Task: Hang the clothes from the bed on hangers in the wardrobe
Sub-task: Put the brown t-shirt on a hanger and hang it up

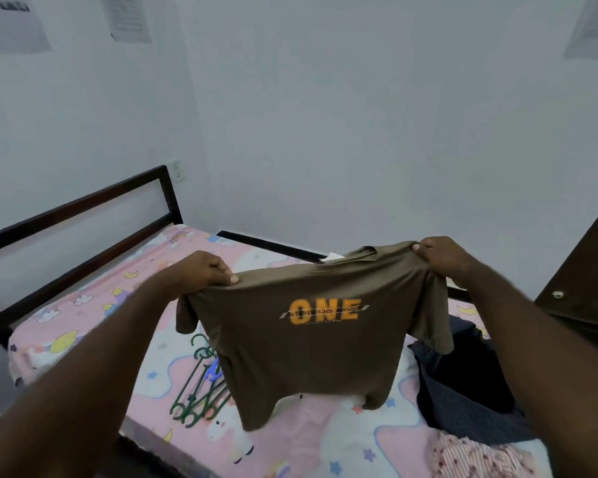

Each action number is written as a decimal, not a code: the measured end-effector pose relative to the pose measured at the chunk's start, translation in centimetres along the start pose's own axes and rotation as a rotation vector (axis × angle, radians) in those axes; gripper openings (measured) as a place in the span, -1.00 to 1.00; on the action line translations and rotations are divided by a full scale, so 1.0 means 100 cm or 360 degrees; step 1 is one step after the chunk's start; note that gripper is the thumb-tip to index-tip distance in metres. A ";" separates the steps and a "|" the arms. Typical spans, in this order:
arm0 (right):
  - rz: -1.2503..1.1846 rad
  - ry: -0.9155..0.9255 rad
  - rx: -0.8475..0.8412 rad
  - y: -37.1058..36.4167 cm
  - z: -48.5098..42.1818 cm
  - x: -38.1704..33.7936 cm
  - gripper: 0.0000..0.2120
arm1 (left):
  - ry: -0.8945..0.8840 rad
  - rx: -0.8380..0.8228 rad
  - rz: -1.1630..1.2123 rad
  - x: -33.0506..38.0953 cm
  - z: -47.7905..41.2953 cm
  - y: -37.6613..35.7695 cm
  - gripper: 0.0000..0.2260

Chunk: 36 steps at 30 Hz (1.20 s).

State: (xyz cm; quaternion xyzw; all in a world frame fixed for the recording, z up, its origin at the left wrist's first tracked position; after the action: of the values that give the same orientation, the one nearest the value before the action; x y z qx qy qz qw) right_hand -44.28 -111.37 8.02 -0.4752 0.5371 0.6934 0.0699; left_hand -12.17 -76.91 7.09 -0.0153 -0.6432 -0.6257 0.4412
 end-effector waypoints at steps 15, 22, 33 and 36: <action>-0.0286 0.0337 0.0374 0.066 -0.029 -0.049 -0.78 | -0.0162 0.0913 0.0085 0.062 -0.017 0.042 -0.83; -0.0148 0.0306 0.0389 0.067 -0.039 -0.019 -0.79 | 0.0032 -0.0049 -0.0175 0.053 -0.021 -0.051 -0.81; -0.0086 0.0387 0.0196 0.059 -0.059 -0.009 -0.84 | -0.0088 0.1153 0.0366 0.071 0.004 -0.013 -0.81; -0.0253 0.0436 0.0344 0.067 -0.066 -0.018 -0.82 | -0.0070 0.1329 0.0680 0.066 0.005 0.001 -0.78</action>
State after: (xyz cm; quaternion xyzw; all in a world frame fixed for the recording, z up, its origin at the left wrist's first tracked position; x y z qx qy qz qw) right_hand -43.55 -118.74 14.12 -0.5960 0.5736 0.5527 0.1013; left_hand -16.37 -79.97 11.15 0.0182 -0.8315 -0.2080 0.5147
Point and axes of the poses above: each hand's wrist, its own z-axis away from the middle knuckle, its own y-axis out of the back of the hand, x = y × z, the point moved 9 cm from there along -z, towards the middle knuckle, and after that the axes turned 6 degrees about -z, right-handed, at the moved point
